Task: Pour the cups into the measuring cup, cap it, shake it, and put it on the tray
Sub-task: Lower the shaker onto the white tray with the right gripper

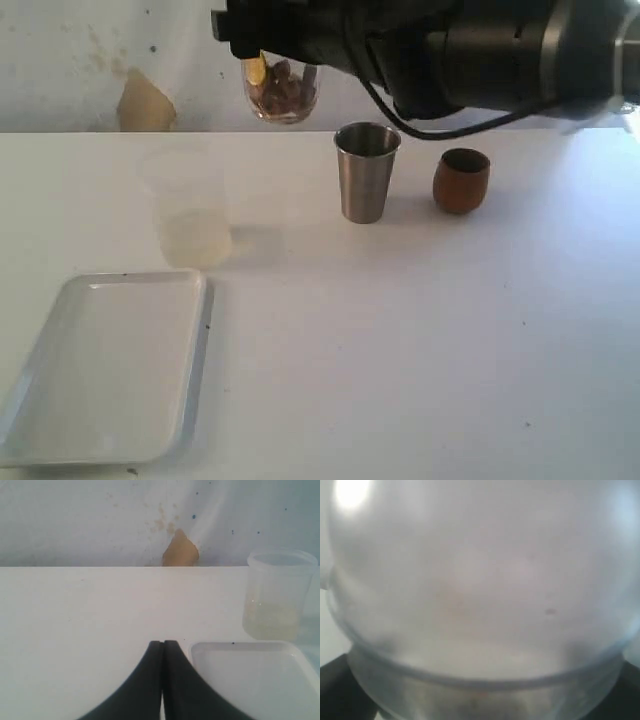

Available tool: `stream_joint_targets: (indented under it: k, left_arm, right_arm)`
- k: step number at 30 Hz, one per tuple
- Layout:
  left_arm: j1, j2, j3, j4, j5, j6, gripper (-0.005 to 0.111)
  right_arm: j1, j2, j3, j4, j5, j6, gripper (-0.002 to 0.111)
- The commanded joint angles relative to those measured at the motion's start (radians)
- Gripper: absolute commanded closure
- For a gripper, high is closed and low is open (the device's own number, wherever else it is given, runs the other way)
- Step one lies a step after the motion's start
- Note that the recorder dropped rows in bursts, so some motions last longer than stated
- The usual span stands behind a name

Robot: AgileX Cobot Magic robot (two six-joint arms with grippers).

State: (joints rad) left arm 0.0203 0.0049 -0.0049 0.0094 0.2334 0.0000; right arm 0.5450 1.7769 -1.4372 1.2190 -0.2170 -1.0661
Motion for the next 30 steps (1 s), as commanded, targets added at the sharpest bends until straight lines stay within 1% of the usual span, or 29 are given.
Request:
stream_joint_targets:
  k: [1,6,8,10,13,15,16,18,19,20,22,26,30]
  left_arm:
    - [-0.005,-0.005,0.005,0.000,0.000,0.000,0.107]
    - [-0.005,-0.005,0.005,0.000,0.000,0.000,0.107]
    - [-0.005,-0.005,0.005,0.000,0.000,0.000,0.107]
    - [-0.005,-0.005,0.005,0.000,0.000,0.000,0.107]
    - [-0.005,-0.005,0.005,0.000,0.000,0.000,0.107]
    - [-0.005,-0.005,0.005,0.000,0.000,0.000,0.107]
    - [-0.005,-0.005,0.005,0.000,0.000,0.000,0.107]
    - [-0.005,-0.005,0.005,0.000,0.000,0.000,0.107]
    - [-0.005,-0.005,0.005,0.000,0.000,0.000,0.107]
    - [-0.005,-0.005,0.005,0.000,0.000,0.000,0.107]
    - [-0.005,-0.005,0.005,0.000,0.000,0.000,0.107]
    - [-0.005,-0.005,0.005,0.000,0.000,0.000,0.107]
    - [-0.005,-0.005,0.005,0.000,0.000,0.000,0.107]
  right_arm:
    - [-0.006,-0.048,0.122,-0.033,0.104,0.023,0.108]
    - [0.006,-0.027,0.132,-0.057,0.366,0.013,0.108]
    - [0.026,-0.018,0.132,-0.057,0.415,0.007,0.108]
    - [0.055,-0.005,0.132,-0.055,0.445,-0.049,0.108]
    - [0.111,0.021,0.132,-0.031,0.501,-0.222,0.108]
    - [0.148,0.046,0.132,0.035,0.555,-0.385,0.108]
    - [0.159,0.057,0.132,0.101,0.578,-0.465,0.108]
    - [0.170,0.088,0.132,0.318,0.682,-0.720,0.108]
    - [0.170,0.106,0.132,0.420,0.760,-0.838,0.108]
    - [0.161,0.127,0.132,0.525,0.879,-0.979,0.108]
    - [0.146,0.164,0.107,0.525,1.012,-1.035,0.108]
    - [0.141,0.231,0.072,0.525,0.960,-1.034,0.108]
    - [0.139,0.277,0.066,0.525,0.959,-1.068,0.108]
